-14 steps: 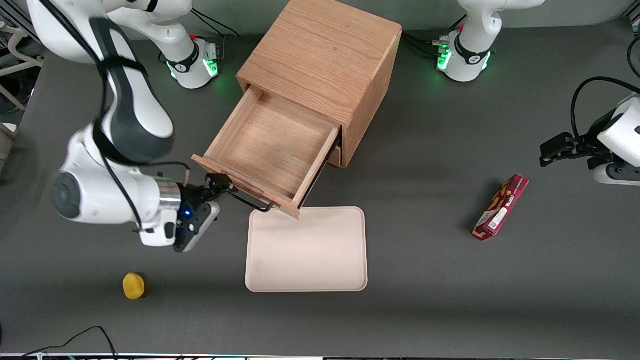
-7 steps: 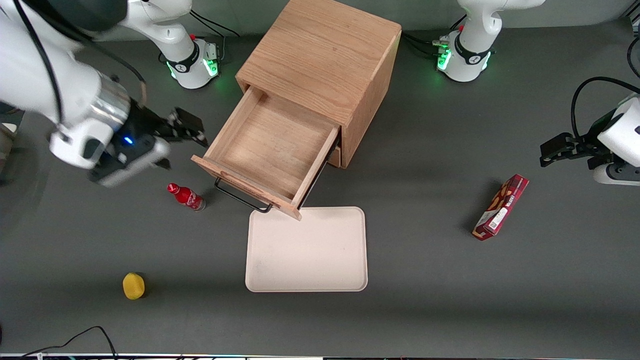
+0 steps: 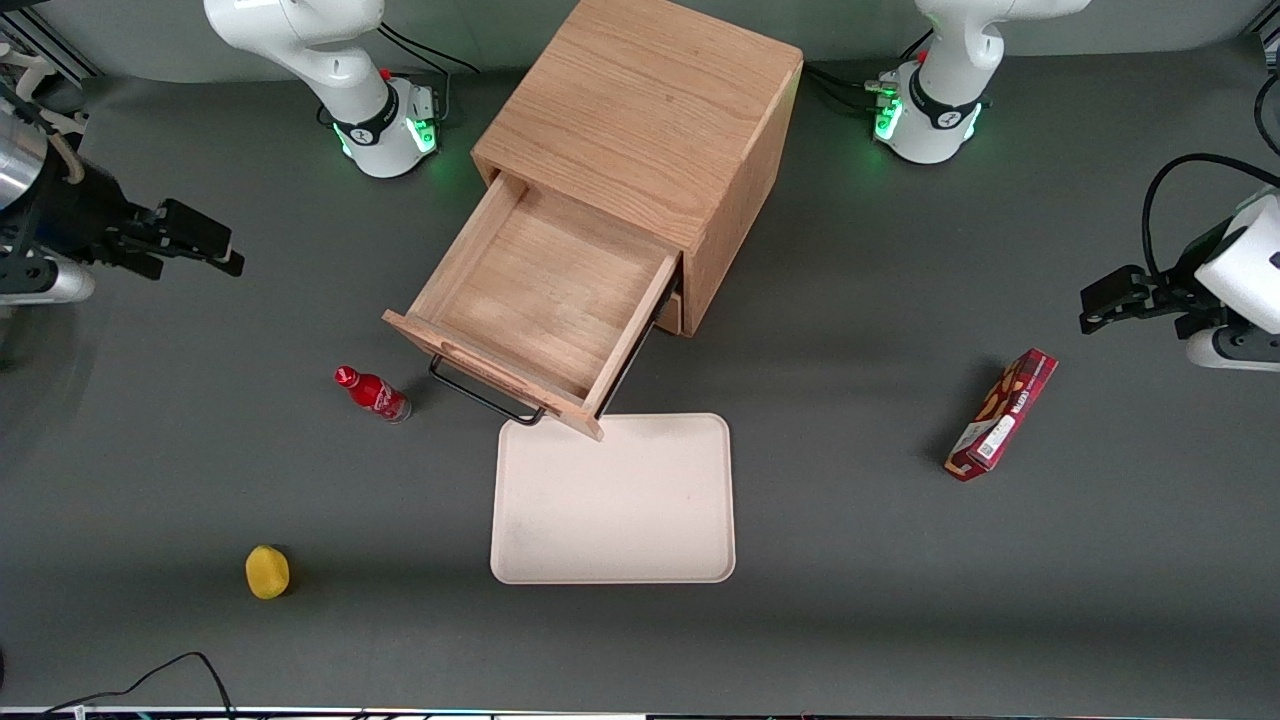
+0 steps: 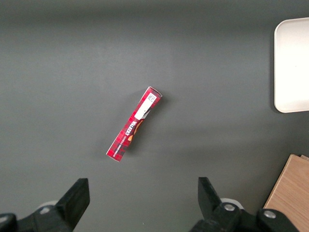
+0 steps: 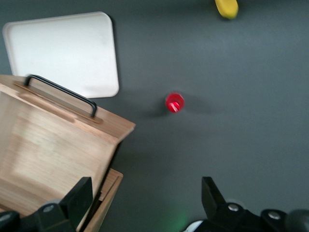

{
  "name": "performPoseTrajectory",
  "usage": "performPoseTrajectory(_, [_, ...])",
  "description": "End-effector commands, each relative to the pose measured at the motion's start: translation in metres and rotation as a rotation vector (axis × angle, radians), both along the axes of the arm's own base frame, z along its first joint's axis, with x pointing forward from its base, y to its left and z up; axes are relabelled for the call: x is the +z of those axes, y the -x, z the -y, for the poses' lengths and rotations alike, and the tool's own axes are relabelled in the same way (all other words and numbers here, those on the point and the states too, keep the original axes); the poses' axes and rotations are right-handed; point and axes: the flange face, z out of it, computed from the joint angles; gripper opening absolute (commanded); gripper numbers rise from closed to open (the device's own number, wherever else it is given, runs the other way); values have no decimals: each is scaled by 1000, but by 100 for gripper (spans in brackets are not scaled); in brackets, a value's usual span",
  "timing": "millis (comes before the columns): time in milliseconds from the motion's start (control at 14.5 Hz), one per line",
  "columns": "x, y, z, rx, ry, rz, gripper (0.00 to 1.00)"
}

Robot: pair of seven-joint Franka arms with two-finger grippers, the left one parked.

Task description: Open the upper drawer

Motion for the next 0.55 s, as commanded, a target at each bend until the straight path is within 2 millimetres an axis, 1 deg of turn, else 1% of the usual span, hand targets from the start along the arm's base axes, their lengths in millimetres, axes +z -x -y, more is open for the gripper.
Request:
performPoseTrajectory(0, [-36,57,6,-43,38,72,100])
performPoseTrajectory(69, [-53,70,12,-54,35,101,100])
performPoseTrajectory(138, [-65,74,21,-64,54,114,100])
performPoseTrajectory(207, [-63,70,25,-44,90,126,100])
performPoseTrajectory(345, [-44,53,29,-73,91,134,100])
performPoseTrajectory(483, [-23,39,30,-64,92,130,100])
